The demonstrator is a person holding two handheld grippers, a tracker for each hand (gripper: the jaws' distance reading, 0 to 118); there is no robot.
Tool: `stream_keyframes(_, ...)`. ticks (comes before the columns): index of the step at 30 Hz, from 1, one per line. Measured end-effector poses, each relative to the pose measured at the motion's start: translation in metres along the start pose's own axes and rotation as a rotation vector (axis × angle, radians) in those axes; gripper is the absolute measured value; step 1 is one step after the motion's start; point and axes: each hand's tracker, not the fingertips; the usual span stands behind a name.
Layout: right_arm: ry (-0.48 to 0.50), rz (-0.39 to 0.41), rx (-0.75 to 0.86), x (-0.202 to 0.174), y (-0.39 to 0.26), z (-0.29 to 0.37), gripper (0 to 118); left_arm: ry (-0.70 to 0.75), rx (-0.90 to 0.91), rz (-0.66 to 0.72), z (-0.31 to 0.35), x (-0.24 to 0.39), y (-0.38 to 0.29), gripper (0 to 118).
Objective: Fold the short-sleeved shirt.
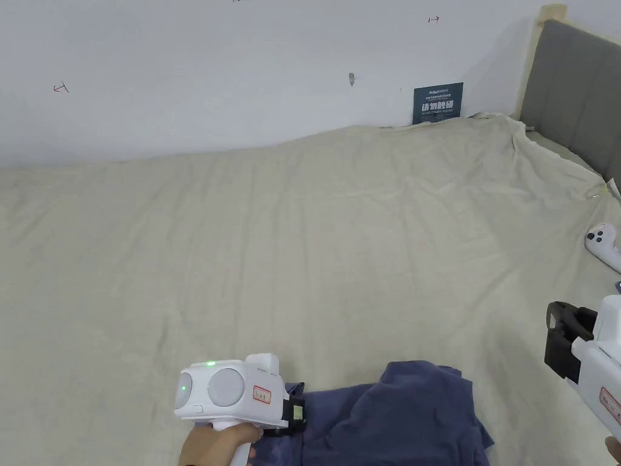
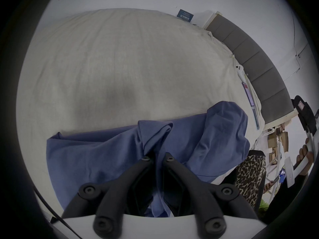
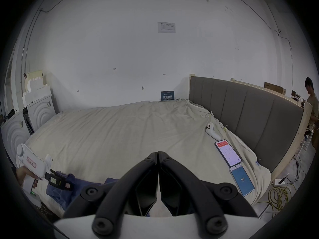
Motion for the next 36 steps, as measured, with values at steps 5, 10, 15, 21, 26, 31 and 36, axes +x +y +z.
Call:
stream_keyframes(5,-0.006,0.0,-0.001,0.001,0.0,0.001,0,-0.063,0.004,-0.007,0.007,0.006,-0.002,102)
stream_keyframes(10,-0.005,-0.007,0.006,0.002,0.003,0.003,0,-0.054,0.122,-0.038,0.046,0.006,-0.003,102)
stream_keyframes(15,-0.001,-0.005,0.024,-0.001,0.008,0.007,0,0.057,0.354,-0.115,0.103,-0.002,-0.013,86)
stream_keyframes(21,0.003,-0.009,0.044,-0.004,0.014,0.009,0,0.212,0.575,-0.185,0.146,-0.023,-0.033,12)
stream_keyframes(26,0.006,-0.014,0.052,-0.005,0.015,0.01,0,0.261,0.574,-0.187,0.136,-0.044,-0.044,0)
stream_keyframes(31,0.007,-0.017,0.048,-0.006,0.013,0.01,0,0.259,0.533,-0.141,0.1,-0.057,-0.06,0)
stream_keyframes(36,0.004,-0.014,0.038,-0.003,0.01,0.01,0,0.235,0.451,-0.144,0.054,-0.05,-0.074,0)
